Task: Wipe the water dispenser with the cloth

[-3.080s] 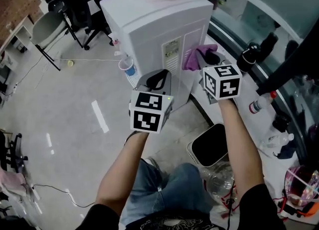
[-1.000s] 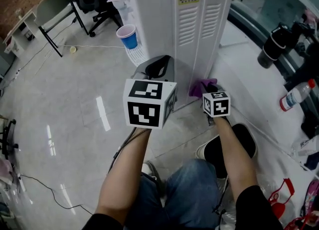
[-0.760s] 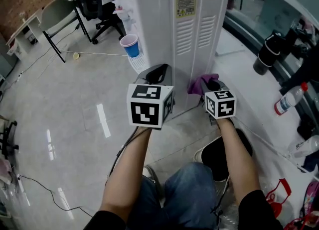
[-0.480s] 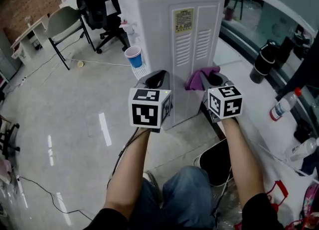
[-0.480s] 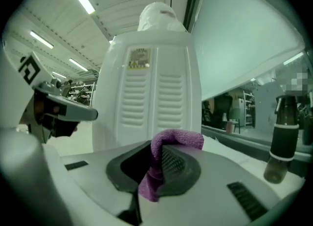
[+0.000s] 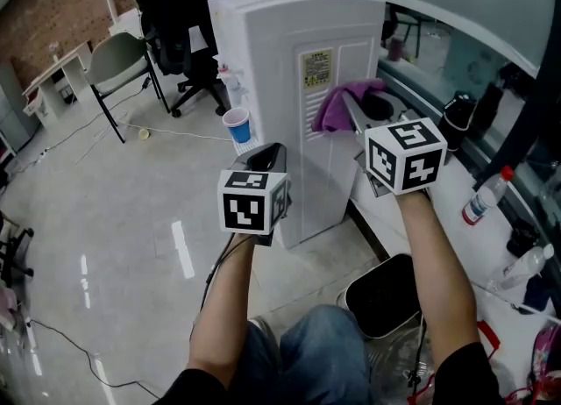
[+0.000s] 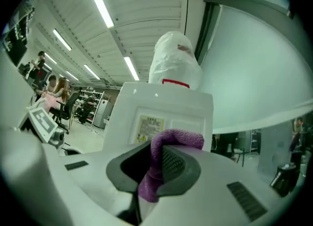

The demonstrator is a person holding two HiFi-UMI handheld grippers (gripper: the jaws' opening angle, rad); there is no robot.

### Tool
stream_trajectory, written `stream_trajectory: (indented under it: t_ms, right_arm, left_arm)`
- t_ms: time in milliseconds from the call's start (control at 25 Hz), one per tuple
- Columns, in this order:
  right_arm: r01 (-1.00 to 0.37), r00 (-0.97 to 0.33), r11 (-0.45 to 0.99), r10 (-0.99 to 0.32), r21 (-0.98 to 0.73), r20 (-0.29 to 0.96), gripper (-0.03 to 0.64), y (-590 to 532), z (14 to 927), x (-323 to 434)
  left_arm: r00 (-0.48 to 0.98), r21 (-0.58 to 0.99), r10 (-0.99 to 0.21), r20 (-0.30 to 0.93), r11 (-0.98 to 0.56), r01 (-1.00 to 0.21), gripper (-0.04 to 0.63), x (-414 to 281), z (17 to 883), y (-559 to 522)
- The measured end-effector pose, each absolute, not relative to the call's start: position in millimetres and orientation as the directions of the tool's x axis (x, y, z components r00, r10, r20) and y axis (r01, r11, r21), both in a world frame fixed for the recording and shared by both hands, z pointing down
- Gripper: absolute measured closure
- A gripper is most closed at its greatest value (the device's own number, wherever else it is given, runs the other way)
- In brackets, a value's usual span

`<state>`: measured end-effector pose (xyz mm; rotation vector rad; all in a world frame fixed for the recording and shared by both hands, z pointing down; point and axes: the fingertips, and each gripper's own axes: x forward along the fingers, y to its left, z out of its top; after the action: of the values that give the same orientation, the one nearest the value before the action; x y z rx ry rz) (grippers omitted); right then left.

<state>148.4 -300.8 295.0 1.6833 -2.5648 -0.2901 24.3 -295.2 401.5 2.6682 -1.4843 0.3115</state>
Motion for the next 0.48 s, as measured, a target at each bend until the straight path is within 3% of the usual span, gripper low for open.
stream_trajectory:
  t_ms: [480]
  right_arm:
    - [-0.889,-0.448,0.401,-0.86,0.221,-0.244,0.584,-301.3,162.6,118.0]
  left_arm:
    - [0.491,-0.046,-0.853,0.178,-0.505,-0.862,0.568,6.2,383.9,-291.1]
